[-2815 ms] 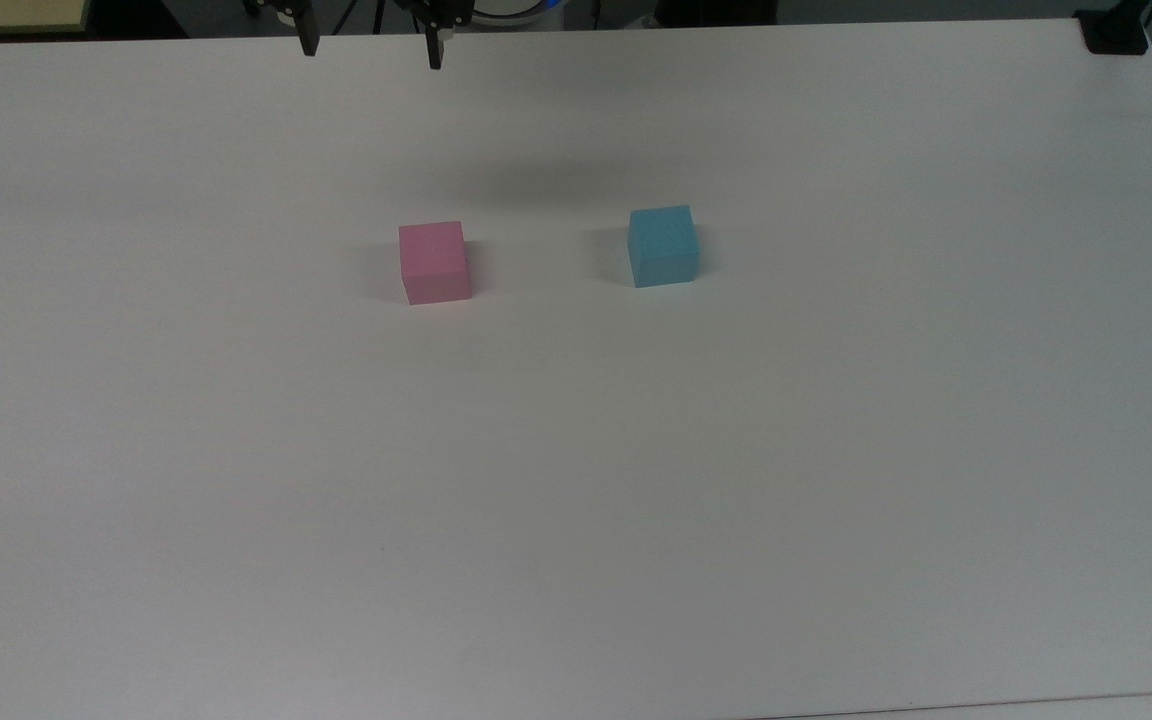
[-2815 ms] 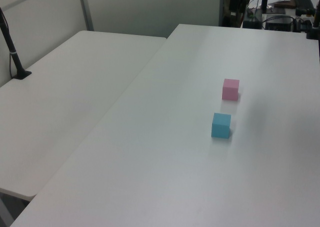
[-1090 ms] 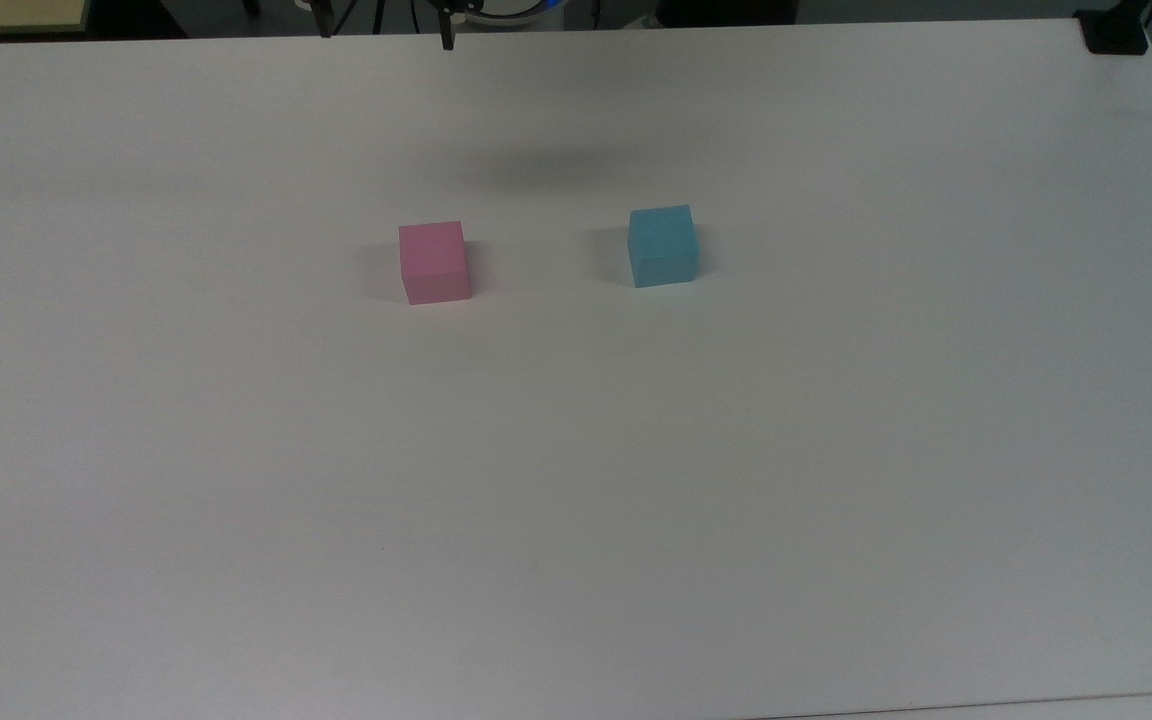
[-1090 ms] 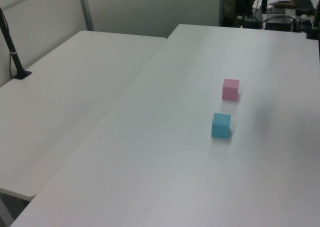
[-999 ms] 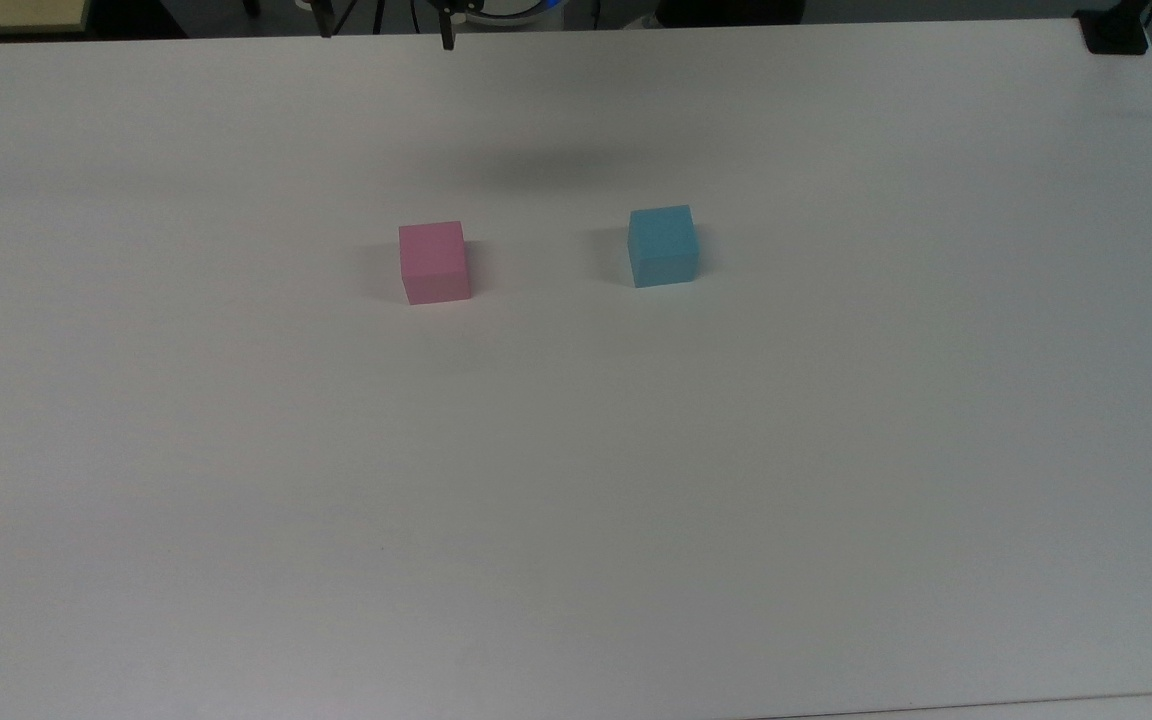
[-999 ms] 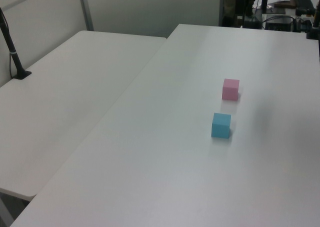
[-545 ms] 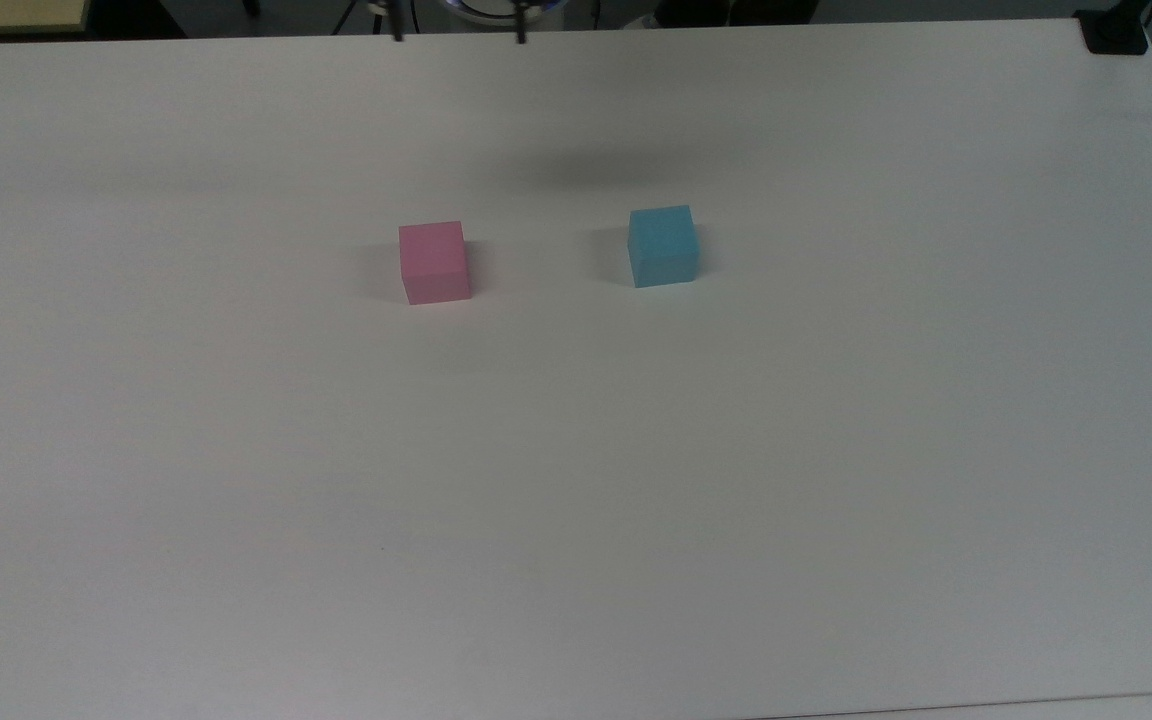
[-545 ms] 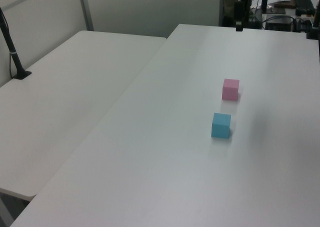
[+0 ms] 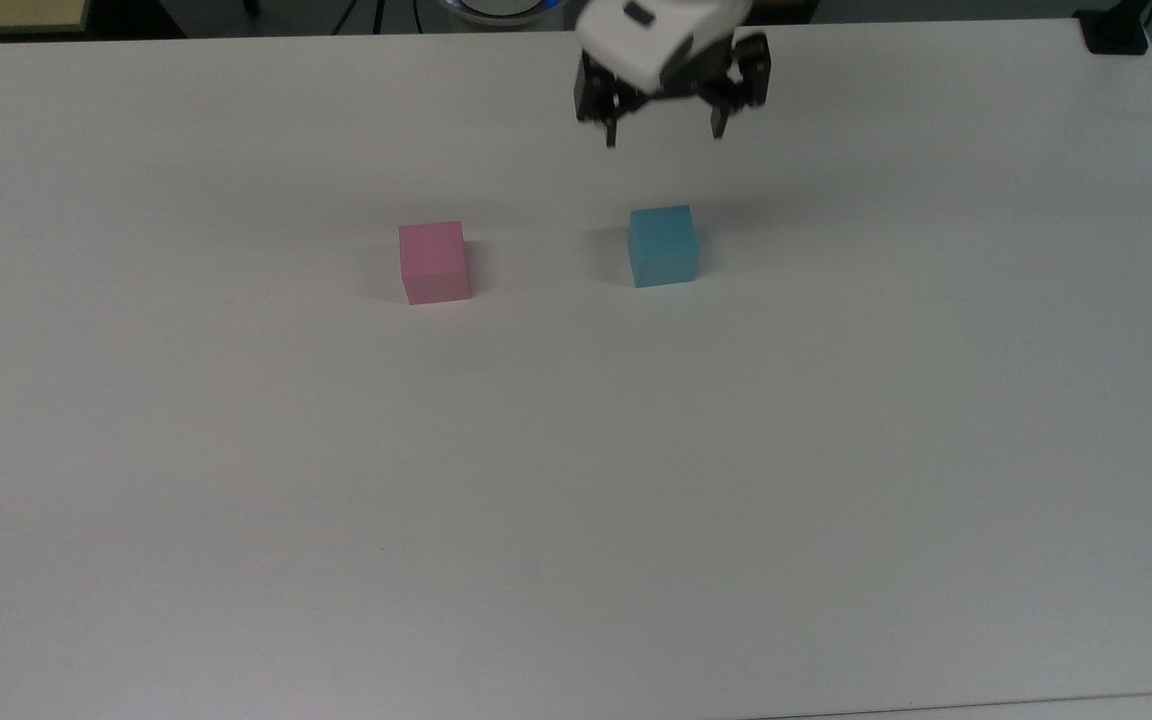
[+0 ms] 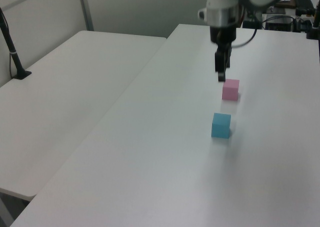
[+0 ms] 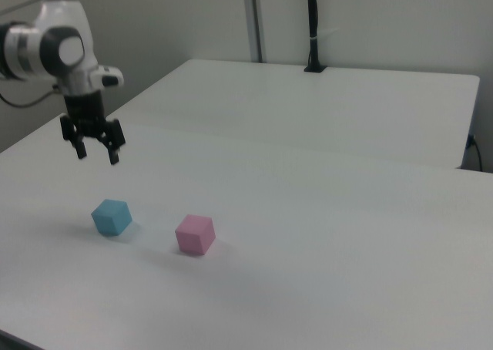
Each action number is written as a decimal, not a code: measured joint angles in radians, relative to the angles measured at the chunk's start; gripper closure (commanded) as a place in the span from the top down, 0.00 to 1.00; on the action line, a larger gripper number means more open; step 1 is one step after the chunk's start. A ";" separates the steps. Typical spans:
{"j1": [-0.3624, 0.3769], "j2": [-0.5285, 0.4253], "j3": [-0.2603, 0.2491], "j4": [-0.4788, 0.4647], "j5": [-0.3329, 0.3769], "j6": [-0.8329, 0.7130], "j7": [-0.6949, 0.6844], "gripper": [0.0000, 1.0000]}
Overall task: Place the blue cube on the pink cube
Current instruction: 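Move the open gripper over the blue cube and lower onto it, then close the gripper on the blue cube, then lift the blue cube and carry it over the pink cube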
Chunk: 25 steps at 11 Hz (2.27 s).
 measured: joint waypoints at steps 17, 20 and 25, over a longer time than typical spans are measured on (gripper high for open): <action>0.055 0.092 -0.040 -0.151 -0.052 0.196 -0.049 0.27; 0.011 -0.007 -0.173 -0.028 -0.032 -0.015 -0.203 0.27; -0.037 0.027 -0.347 -0.026 -0.032 0.007 -0.378 0.27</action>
